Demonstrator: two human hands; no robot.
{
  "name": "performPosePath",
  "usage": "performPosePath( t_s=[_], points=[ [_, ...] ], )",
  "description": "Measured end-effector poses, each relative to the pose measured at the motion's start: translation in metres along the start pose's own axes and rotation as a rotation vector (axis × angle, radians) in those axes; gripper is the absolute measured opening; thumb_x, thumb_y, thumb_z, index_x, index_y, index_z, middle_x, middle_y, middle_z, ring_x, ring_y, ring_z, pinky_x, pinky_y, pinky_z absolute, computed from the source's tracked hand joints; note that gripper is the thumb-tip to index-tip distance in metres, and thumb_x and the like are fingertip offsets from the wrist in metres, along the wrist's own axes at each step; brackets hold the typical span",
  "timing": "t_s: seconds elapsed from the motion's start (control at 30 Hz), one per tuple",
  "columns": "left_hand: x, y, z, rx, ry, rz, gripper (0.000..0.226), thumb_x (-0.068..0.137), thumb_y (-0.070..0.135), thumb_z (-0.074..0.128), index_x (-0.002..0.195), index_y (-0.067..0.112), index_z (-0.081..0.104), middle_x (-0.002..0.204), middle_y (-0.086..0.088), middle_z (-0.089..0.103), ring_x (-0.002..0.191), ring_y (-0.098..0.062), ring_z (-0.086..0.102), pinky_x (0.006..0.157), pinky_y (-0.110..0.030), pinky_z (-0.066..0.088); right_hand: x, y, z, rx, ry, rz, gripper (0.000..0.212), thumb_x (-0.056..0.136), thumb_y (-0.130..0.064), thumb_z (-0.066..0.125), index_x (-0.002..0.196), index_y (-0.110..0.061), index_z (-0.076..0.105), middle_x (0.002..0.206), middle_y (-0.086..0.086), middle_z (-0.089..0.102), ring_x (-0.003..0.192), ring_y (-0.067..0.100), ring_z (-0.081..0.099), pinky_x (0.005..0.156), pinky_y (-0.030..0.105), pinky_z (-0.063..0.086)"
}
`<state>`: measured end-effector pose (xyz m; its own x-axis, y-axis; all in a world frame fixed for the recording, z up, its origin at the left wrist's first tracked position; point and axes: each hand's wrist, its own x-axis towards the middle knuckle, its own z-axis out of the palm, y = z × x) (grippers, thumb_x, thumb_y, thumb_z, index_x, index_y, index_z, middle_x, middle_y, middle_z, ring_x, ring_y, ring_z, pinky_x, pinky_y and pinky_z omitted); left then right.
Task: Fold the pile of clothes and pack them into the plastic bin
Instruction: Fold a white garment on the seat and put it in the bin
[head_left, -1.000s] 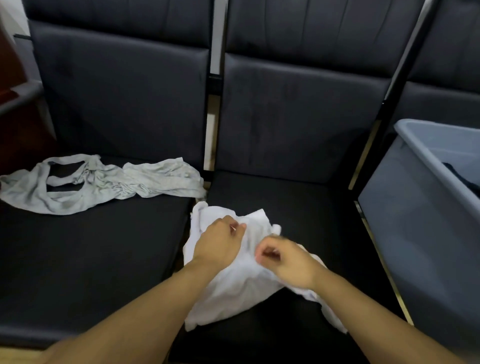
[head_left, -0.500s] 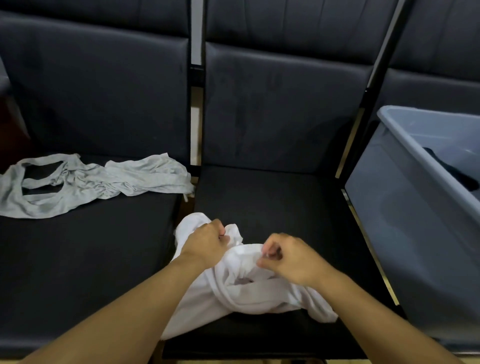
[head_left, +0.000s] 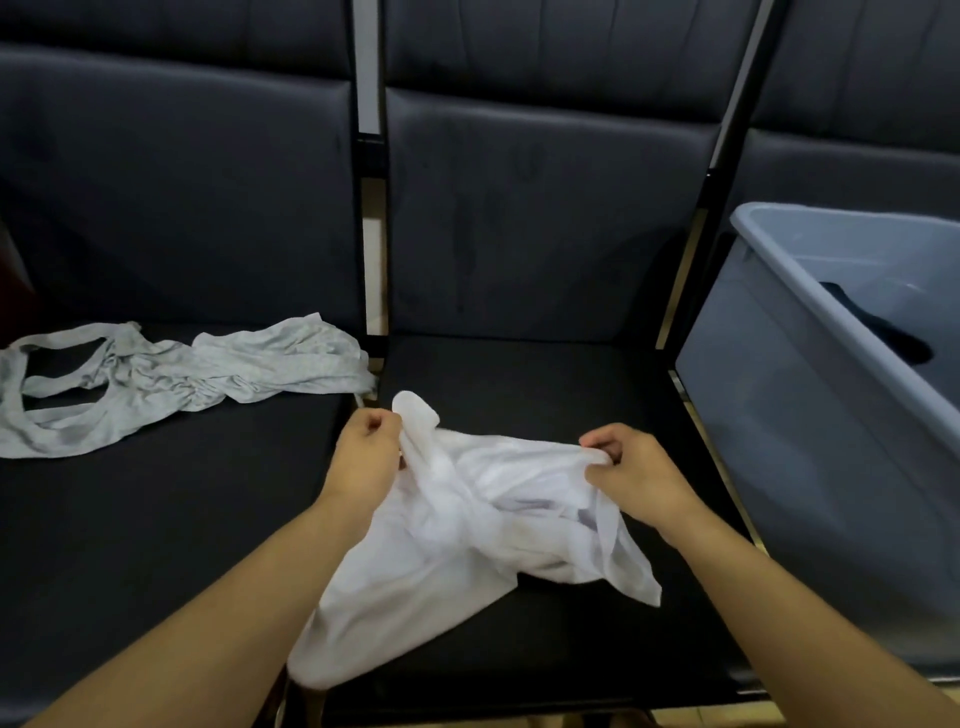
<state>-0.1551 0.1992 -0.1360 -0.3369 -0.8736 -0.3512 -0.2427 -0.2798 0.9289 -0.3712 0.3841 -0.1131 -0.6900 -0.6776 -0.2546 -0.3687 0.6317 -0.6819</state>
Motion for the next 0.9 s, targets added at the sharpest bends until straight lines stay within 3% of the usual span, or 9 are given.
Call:
performPosePath(
  t_s=[0.1,0.27,0.4,0.47,0.6,0.67,0.77,0.83,0.9],
  points=[
    [0.000,0.001,0.000,-0.106,-0.009,-0.081,0.017,0.097,0.026,0.046,0.104,0.019,0.060,0.108,-0.009,0.065,0.099,-0.027,0.063,0.099,-0.051,0.052,0.003,0.005,0.001,-0.027,0.063,-0.003,0.030,0.089,-0.006,0.065,0.114,-0.024,0.064,0.095,-0.007,0.065,0.086,0.008,0.063,0.064,0.019,0.045],
    [-0.007,0.000,0.002,-0.117,-0.098,-0.125,0.035,0.089,0.034,0.067,0.119,0.024,0.054,0.107,-0.003,0.062,0.094,-0.022,0.064,0.079,-0.039,0.054,0.009,0.017,0.004,-0.057,0.155,0.019,0.026,0.093,-0.004,0.060,0.112,-0.019,0.070,0.096,-0.005,0.067,0.090,0.013,0.064,0.065,0.018,0.046],
    [-0.012,-0.001,0.001,0.119,-0.170,0.062,0.048,0.086,0.002,0.067,0.127,0.021,0.051,0.100,0.002,0.056,0.088,-0.013,0.059,0.074,-0.025,0.048,0.011,0.020,0.003,-0.048,0.229,0.074,0.024,0.097,-0.004,0.051,0.112,-0.014,0.067,0.101,0.002,0.066,0.091,0.018,0.062,0.072,0.026,0.048],
    [-0.010,-0.002,-0.002,0.236,-0.131,0.134,0.043,0.086,0.000,0.065,0.123,0.019,0.055,0.100,0.003,0.056,0.087,-0.013,0.058,0.074,-0.025,0.047,0.012,0.022,0.001,-0.086,0.263,0.091,0.014,0.100,-0.012,0.048,0.099,-0.014,0.063,0.093,0.005,0.065,0.085,0.022,0.062,0.066,0.030,0.046],
    [-0.002,-0.001,-0.013,0.357,0.061,0.223,0.025,0.085,0.018,0.076,0.107,0.015,0.064,0.096,-0.001,0.066,0.092,-0.022,0.065,0.078,-0.034,0.053,0.014,0.026,-0.006,-0.103,0.239,0.088,0.040,0.101,-0.030,0.049,0.066,-0.010,0.047,0.064,0.004,0.051,0.060,0.020,0.048,0.056,0.030,0.036],
    [0.000,0.005,-0.019,0.287,0.020,0.195,0.030,0.083,0.025,0.081,0.105,0.016,0.064,0.097,0.000,0.066,0.091,-0.018,0.066,0.076,-0.031,0.054,0.015,0.026,-0.011,-0.116,0.222,0.110,0.046,0.098,-0.038,0.052,0.061,-0.013,0.041,0.058,0.001,0.044,0.056,0.018,0.042,0.056,0.031,0.034],
    [0.001,0.006,-0.028,0.352,-0.085,0.159,0.025,0.080,0.023,0.084,0.099,0.016,0.069,0.094,-0.002,0.069,0.088,-0.017,0.068,0.073,-0.028,0.054,0.011,0.023,-0.022,-0.094,0.207,0.154,0.049,0.093,-0.049,0.057,0.062,-0.012,0.050,0.059,0.002,0.048,0.058,0.019,0.047,0.057,0.031,0.037],
    [0.002,0.005,-0.033,0.512,-0.036,0.199,0.010,0.086,0.022,0.076,0.089,0.014,0.070,0.086,-0.004,0.070,0.082,-0.019,0.067,0.069,-0.031,0.052,0.007,0.020,-0.029,-0.068,0.128,0.129,0.049,0.088,-0.051,0.068,0.073,-0.005,0.061,0.066,0.006,0.057,0.063,0.020,0.054,0.058,0.031,0.039],
    [0.003,0.003,-0.037,0.631,0.060,0.225,0.022,0.092,0.023,0.066,0.075,0.010,0.062,0.073,-0.007,0.064,0.069,-0.022,0.060,0.059,-0.032,0.043,0.002,0.018,-0.034,-0.077,-0.046,0.072,0.047,0.076,-0.047,0.084,0.085,-0.004,0.068,0.077,0.005,0.069,0.069,0.018,0.064,0.061,0.030,0.047]
  ],
)
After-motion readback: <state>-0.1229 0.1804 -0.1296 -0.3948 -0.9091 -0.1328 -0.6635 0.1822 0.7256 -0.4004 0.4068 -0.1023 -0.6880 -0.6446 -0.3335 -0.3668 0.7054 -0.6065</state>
